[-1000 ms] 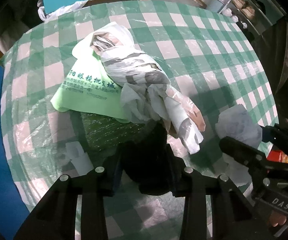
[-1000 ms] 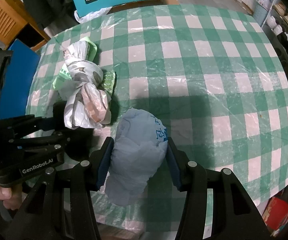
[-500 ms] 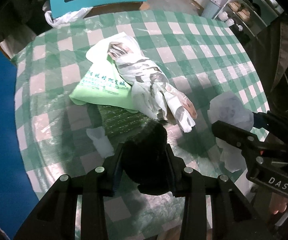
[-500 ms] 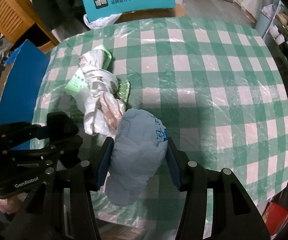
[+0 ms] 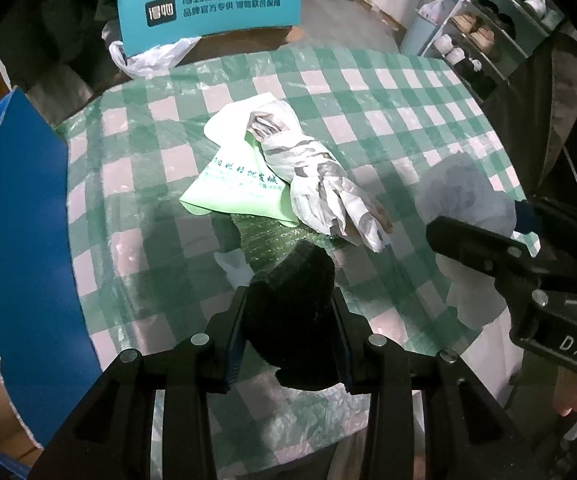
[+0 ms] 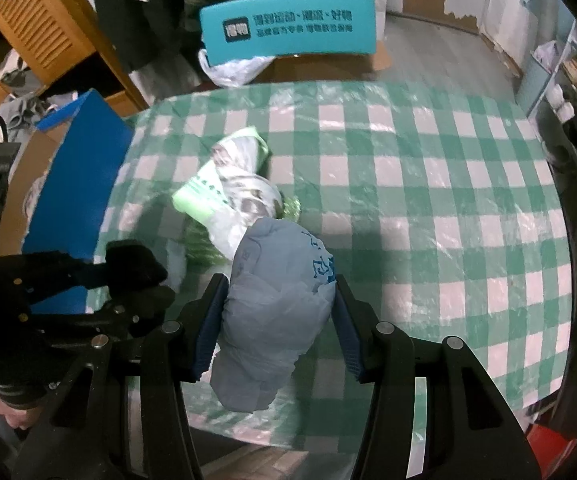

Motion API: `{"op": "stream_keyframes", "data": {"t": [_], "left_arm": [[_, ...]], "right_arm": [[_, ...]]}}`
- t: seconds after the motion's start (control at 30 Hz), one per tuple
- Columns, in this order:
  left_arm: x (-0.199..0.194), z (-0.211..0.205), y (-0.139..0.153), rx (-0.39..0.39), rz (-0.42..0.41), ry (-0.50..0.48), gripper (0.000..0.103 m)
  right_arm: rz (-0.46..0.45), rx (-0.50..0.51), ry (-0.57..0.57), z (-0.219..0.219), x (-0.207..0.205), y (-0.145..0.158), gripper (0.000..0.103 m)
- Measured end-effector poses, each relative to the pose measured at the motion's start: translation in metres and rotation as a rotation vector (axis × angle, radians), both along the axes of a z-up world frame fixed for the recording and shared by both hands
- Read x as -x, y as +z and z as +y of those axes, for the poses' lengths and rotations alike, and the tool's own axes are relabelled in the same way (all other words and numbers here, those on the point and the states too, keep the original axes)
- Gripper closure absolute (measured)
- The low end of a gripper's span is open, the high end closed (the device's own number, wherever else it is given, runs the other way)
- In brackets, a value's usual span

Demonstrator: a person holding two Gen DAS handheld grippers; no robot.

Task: Organize soft objects
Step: 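Lift both held items and carry them toward the cardboard box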

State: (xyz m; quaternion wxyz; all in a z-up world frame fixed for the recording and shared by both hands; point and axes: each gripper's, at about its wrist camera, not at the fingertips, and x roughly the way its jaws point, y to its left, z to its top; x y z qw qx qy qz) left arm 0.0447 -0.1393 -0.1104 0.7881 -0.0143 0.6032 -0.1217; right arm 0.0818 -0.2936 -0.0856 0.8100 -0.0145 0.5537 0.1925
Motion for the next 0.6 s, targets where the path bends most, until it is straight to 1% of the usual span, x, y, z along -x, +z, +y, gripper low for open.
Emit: {"op": "stream_keyframes", "data": {"t": [0.27, 0.6], "left_arm": [[0.014, 0.014, 0.025, -0.004, -0.058, -0.008, 0.065], [0.028, 0.036, 0.05, -0.003, -0.118, 0.006, 0.065]], "right_arm": [[-0.039, -0.02, 0.037, 0.021, 0.008, 0.02, 0.052], [-0.074, -0.034, 0.083, 0.047, 0.014, 0.04, 0.052]]}}
